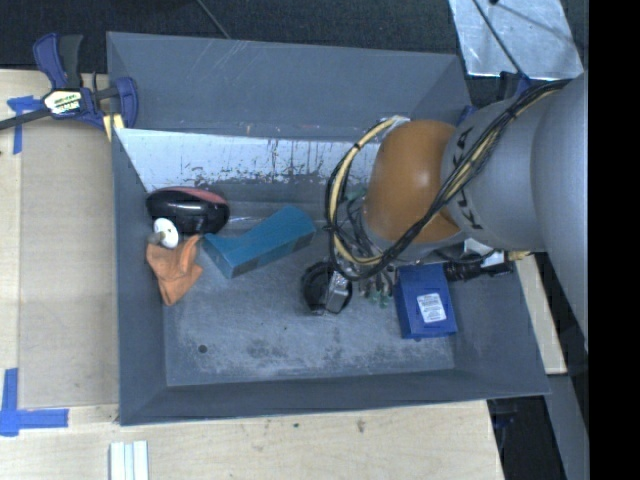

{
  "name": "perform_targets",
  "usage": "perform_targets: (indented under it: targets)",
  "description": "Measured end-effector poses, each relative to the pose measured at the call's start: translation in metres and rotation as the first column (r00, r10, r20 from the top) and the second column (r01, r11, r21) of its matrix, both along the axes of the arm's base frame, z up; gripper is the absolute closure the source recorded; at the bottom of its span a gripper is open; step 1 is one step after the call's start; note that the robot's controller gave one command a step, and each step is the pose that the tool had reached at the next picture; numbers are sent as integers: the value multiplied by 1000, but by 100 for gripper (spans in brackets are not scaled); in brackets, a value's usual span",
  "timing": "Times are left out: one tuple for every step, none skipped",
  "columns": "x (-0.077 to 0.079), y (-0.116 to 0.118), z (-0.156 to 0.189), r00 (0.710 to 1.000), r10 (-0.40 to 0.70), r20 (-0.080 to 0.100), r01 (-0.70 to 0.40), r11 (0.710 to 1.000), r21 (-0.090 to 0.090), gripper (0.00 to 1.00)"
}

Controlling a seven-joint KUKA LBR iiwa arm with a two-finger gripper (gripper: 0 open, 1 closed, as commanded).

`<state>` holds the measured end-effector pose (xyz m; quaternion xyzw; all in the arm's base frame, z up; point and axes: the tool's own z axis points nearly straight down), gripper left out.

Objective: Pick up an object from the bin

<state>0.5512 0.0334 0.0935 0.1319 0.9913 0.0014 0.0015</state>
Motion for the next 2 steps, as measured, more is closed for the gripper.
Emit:
perform_targets:
  targets:
    - [0,-1,13,1000,0,2,0,1000,-2,100]
    - [-1,-1,25,1000,0,-4,0,1000,-2,100]
